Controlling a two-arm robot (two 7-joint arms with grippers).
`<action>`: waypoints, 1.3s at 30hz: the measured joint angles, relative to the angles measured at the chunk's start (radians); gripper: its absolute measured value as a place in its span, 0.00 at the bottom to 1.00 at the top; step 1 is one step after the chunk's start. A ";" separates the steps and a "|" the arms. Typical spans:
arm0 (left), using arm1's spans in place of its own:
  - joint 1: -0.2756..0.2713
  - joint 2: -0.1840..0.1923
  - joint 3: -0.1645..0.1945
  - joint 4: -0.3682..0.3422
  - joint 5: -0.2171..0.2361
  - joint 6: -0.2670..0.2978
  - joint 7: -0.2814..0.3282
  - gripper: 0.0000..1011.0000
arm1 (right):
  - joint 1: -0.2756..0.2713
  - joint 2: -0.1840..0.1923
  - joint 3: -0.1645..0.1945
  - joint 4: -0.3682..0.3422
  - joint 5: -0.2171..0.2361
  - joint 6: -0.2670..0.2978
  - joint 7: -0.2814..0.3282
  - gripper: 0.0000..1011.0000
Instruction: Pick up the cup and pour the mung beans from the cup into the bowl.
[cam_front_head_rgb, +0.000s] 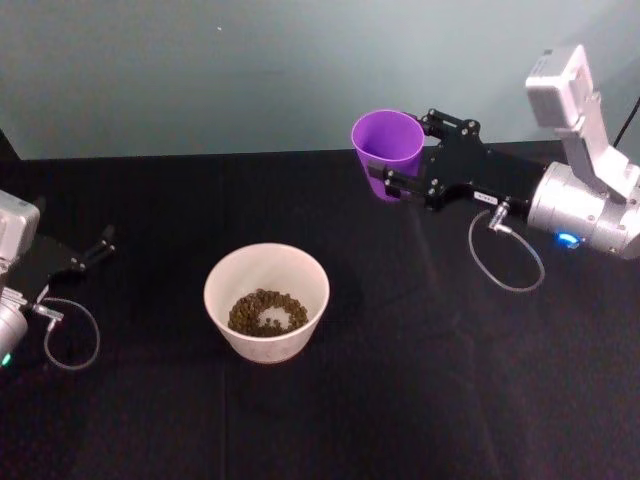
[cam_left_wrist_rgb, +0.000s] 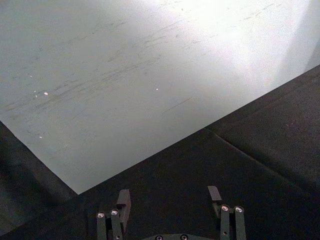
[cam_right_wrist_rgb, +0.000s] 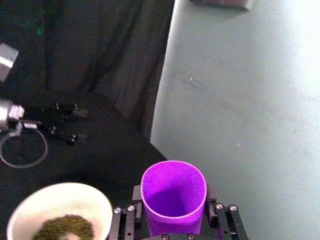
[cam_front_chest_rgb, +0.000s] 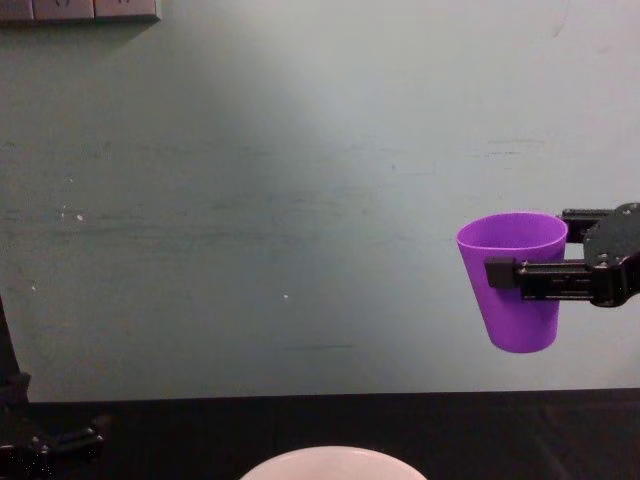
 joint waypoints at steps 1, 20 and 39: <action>0.000 0.000 0.000 0.000 0.000 0.000 0.000 0.99 | -0.001 -0.003 0.004 0.002 0.032 0.028 0.007 0.72; 0.000 0.000 0.000 0.000 0.000 0.000 0.000 0.99 | 0.000 0.001 -0.012 0.030 0.154 0.204 0.008 0.72; 0.000 0.000 0.000 0.000 0.000 0.000 0.000 0.99 | -0.021 -0.006 -0.026 0.076 0.149 0.091 0.008 0.72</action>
